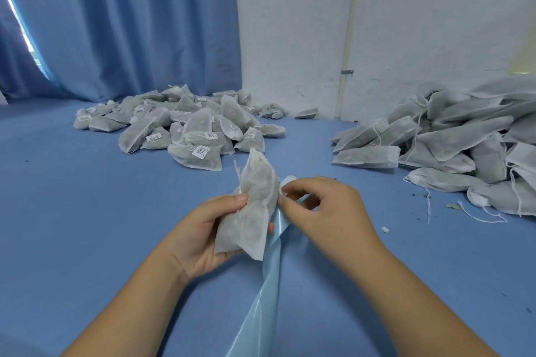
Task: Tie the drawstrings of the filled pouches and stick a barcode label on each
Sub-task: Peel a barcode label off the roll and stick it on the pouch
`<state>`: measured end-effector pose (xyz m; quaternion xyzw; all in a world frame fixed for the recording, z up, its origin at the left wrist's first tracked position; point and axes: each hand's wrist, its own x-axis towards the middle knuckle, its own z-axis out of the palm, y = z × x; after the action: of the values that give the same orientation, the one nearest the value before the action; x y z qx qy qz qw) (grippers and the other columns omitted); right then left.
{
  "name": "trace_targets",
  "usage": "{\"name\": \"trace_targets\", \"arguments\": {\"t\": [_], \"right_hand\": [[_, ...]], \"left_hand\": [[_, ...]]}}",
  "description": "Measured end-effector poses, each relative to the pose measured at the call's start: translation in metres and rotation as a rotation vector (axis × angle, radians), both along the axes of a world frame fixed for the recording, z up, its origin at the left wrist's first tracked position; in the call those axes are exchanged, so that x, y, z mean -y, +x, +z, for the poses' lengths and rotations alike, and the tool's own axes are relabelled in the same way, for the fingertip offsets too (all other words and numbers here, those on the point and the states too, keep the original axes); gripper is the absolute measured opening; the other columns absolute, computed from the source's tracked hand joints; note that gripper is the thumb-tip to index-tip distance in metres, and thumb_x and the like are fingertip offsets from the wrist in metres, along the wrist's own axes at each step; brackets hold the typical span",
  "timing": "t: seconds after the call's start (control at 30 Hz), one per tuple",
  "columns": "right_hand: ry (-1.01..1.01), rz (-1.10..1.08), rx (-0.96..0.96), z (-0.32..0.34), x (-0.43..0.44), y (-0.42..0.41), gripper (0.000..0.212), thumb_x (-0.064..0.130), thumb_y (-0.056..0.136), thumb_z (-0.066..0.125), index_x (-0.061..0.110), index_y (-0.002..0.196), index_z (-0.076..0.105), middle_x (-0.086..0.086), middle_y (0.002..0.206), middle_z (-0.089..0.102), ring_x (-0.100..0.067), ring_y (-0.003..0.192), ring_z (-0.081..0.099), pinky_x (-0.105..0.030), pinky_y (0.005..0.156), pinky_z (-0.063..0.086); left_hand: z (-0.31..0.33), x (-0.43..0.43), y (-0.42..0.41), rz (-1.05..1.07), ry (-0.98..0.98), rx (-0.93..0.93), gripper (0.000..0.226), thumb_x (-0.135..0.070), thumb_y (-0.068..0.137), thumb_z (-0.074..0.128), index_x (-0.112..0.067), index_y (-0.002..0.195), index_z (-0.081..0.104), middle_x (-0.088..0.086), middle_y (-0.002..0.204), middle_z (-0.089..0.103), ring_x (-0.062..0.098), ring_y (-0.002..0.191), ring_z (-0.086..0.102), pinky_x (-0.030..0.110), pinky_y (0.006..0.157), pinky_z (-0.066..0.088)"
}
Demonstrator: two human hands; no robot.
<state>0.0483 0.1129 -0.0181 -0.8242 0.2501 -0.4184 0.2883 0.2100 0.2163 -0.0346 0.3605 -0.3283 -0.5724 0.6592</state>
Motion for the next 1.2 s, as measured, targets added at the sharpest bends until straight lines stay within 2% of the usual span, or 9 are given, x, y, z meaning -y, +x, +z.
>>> {"name": "trace_targets", "arguments": {"t": [0.2, 0.33, 0.5, 0.6, 0.8, 0.9, 1.07, 1.2], "right_hand": [[0.159, 0.036, -0.029, 0.004, -0.002, -0.002, 0.01, 0.019, 0.081, 0.071, 0.023, 0.075, 0.077, 0.018, 0.069, 0.069, 0.001, 0.058, 0.057, -0.012, 0.057, 0.042], [0.496, 0.115, -0.054, 0.009, 0.001, -0.006, 0.009, 0.019, 0.077, 0.072, 0.021, 0.07, 0.076, 0.012, 0.061, 0.066, -0.002, 0.056, 0.053, -0.017, 0.051, 0.042], [0.788, 0.176, -0.134, 0.016, 0.006, -0.014, 0.009, 0.021, 0.076, 0.071, 0.014, 0.078, 0.076, 0.001, 0.07, 0.07, -0.007, 0.054, 0.059, -0.02, 0.049, 0.04], [0.815, 0.154, -0.178, 0.015, 0.007, -0.013, 0.005, 0.019, 0.075, 0.069, 0.017, 0.079, 0.072, 0.0, 0.068, 0.063, -0.011, 0.054, 0.053, -0.02, 0.049, 0.039], [0.864, 0.124, -0.12, 0.011, 0.008, -0.008, 0.005, 0.013, 0.073, 0.066, 0.016, 0.074, 0.062, -0.004, 0.068, 0.054, -0.016, 0.056, 0.044, -0.021, 0.045, 0.039], [0.927, 0.117, -0.102, 0.011, 0.01, -0.008, 0.003, 0.014, 0.072, 0.066, 0.014, 0.075, 0.067, -0.005, 0.071, 0.061, -0.016, 0.057, 0.048, -0.021, 0.046, 0.041], [0.952, 0.135, -0.104, 0.008, 0.014, -0.009, 0.018, 0.017, 0.071, 0.067, 0.012, 0.086, 0.074, -0.004, 0.074, 0.067, -0.017, 0.062, 0.054, -0.021, 0.049, 0.042], [0.973, 0.144, -0.092, 0.006, 0.015, -0.008, 0.021, 0.019, 0.072, 0.067, 0.011, 0.089, 0.075, -0.002, 0.075, 0.069, -0.016, 0.061, 0.057, -0.022, 0.05, 0.042]], "left_hand": [[-0.002, 0.001, -0.001, -0.037, -0.027, 0.095, 0.037, -0.027, 0.059, 0.091, -0.006, 0.087, 0.079, 0.012, 0.084, 0.074, 0.023, 0.075, 0.073, 0.033, 0.075, 0.06], [-0.003, 0.002, -0.004, -0.041, -0.022, 0.155, 0.025, -0.023, 0.068, 0.08, -0.008, 0.088, 0.079, 0.009, 0.082, 0.074, 0.019, 0.074, 0.072, 0.031, 0.076, 0.059], [0.0, 0.0, -0.011, -0.052, 0.002, 0.204, 0.02, -0.023, 0.071, 0.07, -0.011, 0.083, 0.08, 0.007, 0.082, 0.074, 0.015, 0.073, 0.072, 0.026, 0.069, 0.058], [0.0, 0.0, -0.015, -0.016, 0.054, 0.259, 0.01, -0.016, 0.071, 0.071, -0.012, 0.076, 0.078, 0.006, 0.075, 0.072, 0.014, 0.066, 0.07, 0.023, 0.06, 0.055], [-0.001, 0.0, -0.017, 0.018, 0.084, 0.282, 0.014, -0.011, 0.073, 0.064, -0.009, 0.078, 0.077, 0.01, 0.077, 0.071, 0.017, 0.067, 0.069, 0.024, 0.06, 0.055], [-0.001, 0.0, -0.016, 0.026, 0.076, 0.284, 0.015, -0.01, 0.073, 0.064, -0.007, 0.081, 0.076, 0.011, 0.079, 0.07, 0.018, 0.068, 0.069, 0.025, 0.061, 0.056], [-0.001, 0.0, -0.017, 0.04, 0.072, 0.288, 0.016, -0.01, 0.072, 0.064, -0.005, 0.083, 0.076, 0.012, 0.08, 0.07, 0.019, 0.069, 0.068, 0.025, 0.062, 0.055], [-0.001, -0.001, -0.016, 0.042, 0.068, 0.29, 0.017, -0.009, 0.073, 0.064, -0.004, 0.085, 0.074, 0.013, 0.081, 0.07, 0.02, 0.07, 0.068, 0.025, 0.063, 0.056]]}}
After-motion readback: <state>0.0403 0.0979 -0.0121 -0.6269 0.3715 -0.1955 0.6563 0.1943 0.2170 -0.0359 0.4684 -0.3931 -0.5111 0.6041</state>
